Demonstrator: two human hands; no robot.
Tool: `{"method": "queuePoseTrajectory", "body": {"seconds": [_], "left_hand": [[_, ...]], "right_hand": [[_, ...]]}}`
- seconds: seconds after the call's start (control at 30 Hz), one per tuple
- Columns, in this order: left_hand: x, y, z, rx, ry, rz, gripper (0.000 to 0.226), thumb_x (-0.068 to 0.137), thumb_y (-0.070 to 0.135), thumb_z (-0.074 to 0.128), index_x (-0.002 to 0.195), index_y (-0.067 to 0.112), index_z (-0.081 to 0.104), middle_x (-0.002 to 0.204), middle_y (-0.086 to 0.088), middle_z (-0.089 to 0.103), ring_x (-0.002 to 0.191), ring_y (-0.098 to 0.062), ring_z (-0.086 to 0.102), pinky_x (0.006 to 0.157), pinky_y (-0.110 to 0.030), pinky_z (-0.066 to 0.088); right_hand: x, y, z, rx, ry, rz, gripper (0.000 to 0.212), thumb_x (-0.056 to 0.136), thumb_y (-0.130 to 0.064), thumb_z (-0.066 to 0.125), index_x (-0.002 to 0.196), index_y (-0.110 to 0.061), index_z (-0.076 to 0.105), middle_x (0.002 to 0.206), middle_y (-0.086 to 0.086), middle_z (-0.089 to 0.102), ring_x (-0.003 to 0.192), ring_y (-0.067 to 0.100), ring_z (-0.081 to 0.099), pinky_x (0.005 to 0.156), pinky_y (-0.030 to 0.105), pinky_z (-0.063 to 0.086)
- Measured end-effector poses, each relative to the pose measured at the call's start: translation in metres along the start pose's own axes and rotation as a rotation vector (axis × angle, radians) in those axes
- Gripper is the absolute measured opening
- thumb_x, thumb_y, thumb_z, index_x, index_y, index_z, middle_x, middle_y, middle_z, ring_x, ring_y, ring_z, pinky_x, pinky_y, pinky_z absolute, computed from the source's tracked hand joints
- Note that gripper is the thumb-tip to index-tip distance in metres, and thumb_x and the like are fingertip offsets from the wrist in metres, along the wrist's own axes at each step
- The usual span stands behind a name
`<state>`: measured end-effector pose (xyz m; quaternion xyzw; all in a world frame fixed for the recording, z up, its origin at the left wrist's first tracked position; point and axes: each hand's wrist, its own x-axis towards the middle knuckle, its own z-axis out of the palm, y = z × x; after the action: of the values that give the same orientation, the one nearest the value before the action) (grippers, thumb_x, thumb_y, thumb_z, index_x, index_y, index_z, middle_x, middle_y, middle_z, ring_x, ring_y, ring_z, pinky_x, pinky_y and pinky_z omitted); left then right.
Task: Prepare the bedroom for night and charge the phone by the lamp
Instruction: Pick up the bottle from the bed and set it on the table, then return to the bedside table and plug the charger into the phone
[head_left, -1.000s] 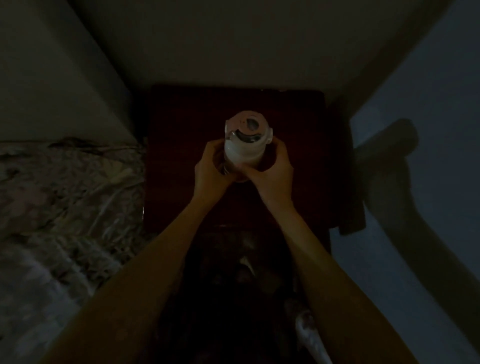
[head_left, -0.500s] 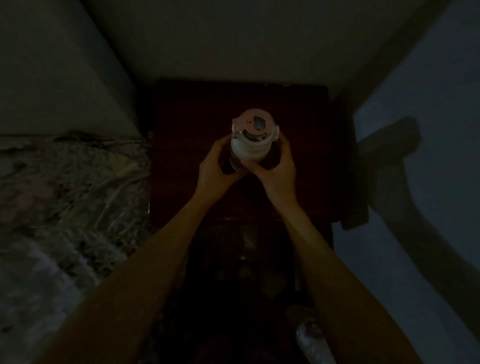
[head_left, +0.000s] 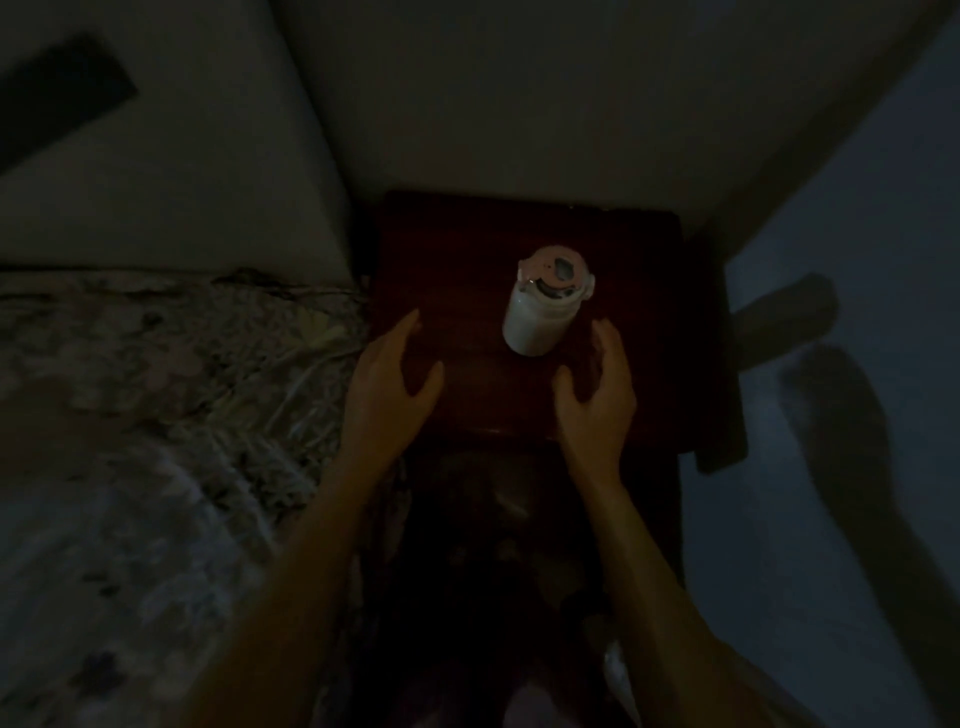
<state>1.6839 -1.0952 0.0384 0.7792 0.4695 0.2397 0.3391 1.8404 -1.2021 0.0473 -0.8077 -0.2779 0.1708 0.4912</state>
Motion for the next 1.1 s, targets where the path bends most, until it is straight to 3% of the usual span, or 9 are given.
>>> {"method": "queuePoseTrajectory", "body": {"seconds": [0.1, 0.23, 0.47, 0.57, 0.67, 0.77, 0.87, 0.97, 1.1], "left_hand": [[-0.03, 0.007, -0.035, 0.075, 0.045, -0.029, 0.057, 0.083, 0.036, 0.052, 0.132, 0.007, 0.043, 0.125, -0.016, 0.056, 0.114, -0.027, 0.051, 0.096, -0.023, 0.032], [-0.068, 0.027, -0.087, 0.102, 0.133, -0.098, 0.059, 0.079, 0.033, 0.046, 0.129, 0.003, 0.045, 0.123, -0.022, 0.056, 0.111, -0.035, 0.053, 0.093, -0.032, 0.039], [-0.142, 0.041, -0.171, 0.181, 0.269, -0.243, 0.06, 0.078, 0.041, 0.041, 0.132, 0.014, 0.042, 0.12, -0.015, 0.058, 0.109, -0.03, 0.055, 0.085, -0.029, 0.044], [-0.181, 0.043, -0.19, 0.215, 0.327, -0.271, 0.059, 0.08, 0.038, 0.042, 0.131, 0.008, 0.044, 0.124, -0.015, 0.057, 0.113, -0.021, 0.047, 0.09, -0.023, 0.04], [-0.22, 0.052, -0.201, 0.255, 0.473, -0.365, 0.054, 0.081, 0.037, 0.043, 0.127, 0.011, 0.048, 0.118, -0.014, 0.062, 0.108, -0.025, 0.055, 0.082, -0.036, 0.052], [-0.254, 0.059, -0.199, 0.32, 0.658, -0.465, 0.049, 0.08, 0.037, 0.042, 0.125, 0.018, 0.042, 0.112, -0.014, 0.064, 0.105, -0.019, 0.049, 0.079, -0.035, 0.051], [-0.283, 0.07, -0.186, 0.345, 0.823, -0.652, 0.05, 0.081, 0.038, 0.041, 0.126, 0.017, 0.043, 0.115, -0.014, 0.062, 0.106, -0.02, 0.048, 0.083, -0.039, 0.051], [-0.31, 0.091, -0.166, 0.384, 1.002, -0.828, 0.05, 0.081, 0.036, 0.04, 0.125, 0.013, 0.046, 0.114, -0.015, 0.062, 0.105, -0.018, 0.045, 0.089, -0.029, 0.043], [-0.354, 0.125, -0.132, 0.379, 1.16, -1.074, 0.055, 0.081, 0.038, 0.04, 0.127, 0.009, 0.049, 0.117, -0.015, 0.058, 0.108, -0.019, 0.045, 0.089, -0.03, 0.043]], "right_hand": [[-0.024, -0.031, 0.0, -0.016, -0.043, -0.109, 0.053, 0.082, -0.015, 0.052, 0.133, -0.007, 0.04, 0.14, 0.013, 0.042, 0.131, 0.017, 0.035, 0.108, 0.021, 0.029], [-0.05, -0.074, 0.001, -0.051, -0.224, -0.258, 0.049, 0.083, -0.018, 0.053, 0.131, -0.014, 0.04, 0.135, 0.004, 0.042, 0.128, 0.011, 0.033, 0.104, 0.003, 0.019], [-0.098, -0.133, 0.023, -0.125, -0.607, -0.544, 0.051, 0.085, -0.034, 0.05, 0.13, -0.01, 0.046, 0.137, -0.002, 0.038, 0.126, -0.001, 0.027, 0.103, 0.002, 0.014], [-0.125, -0.148, 0.031, -0.117, -0.8, -0.697, 0.057, 0.088, -0.047, 0.043, 0.13, -0.009, 0.047, 0.135, 0.003, 0.043, 0.127, 0.01, 0.034, 0.107, 0.017, 0.025], [-0.142, -0.159, 0.038, -0.097, -0.936, -0.864, 0.052, 0.082, -0.036, 0.049, 0.129, -0.013, 0.042, 0.129, 0.009, 0.05, 0.122, 0.015, 0.039, 0.106, 0.016, 0.024], [-0.156, -0.175, 0.049, -0.044, -1.037, -0.989, 0.052, 0.077, -0.034, 0.048, 0.125, -0.017, 0.04, 0.122, 0.007, 0.053, 0.115, 0.015, 0.042, 0.098, 0.021, 0.032], [-0.17, -0.183, 0.06, -0.006, -1.165, -1.078, 0.053, 0.076, -0.035, 0.048, 0.127, -0.023, 0.038, 0.126, 0.005, 0.052, 0.116, 0.015, 0.044, 0.095, 0.025, 0.037], [-0.189, -0.182, 0.065, 0.036, -1.345, -1.189, 0.05, 0.08, -0.035, 0.046, 0.128, -0.022, 0.04, 0.129, 0.003, 0.049, 0.12, 0.014, 0.039, 0.098, 0.017, 0.028], [-0.226, -0.175, 0.059, 0.112, -1.584, -1.291, 0.05, 0.081, -0.033, 0.046, 0.128, -0.016, 0.046, 0.131, -0.001, 0.045, 0.123, 0.009, 0.037, 0.101, 0.01, 0.026]]}}
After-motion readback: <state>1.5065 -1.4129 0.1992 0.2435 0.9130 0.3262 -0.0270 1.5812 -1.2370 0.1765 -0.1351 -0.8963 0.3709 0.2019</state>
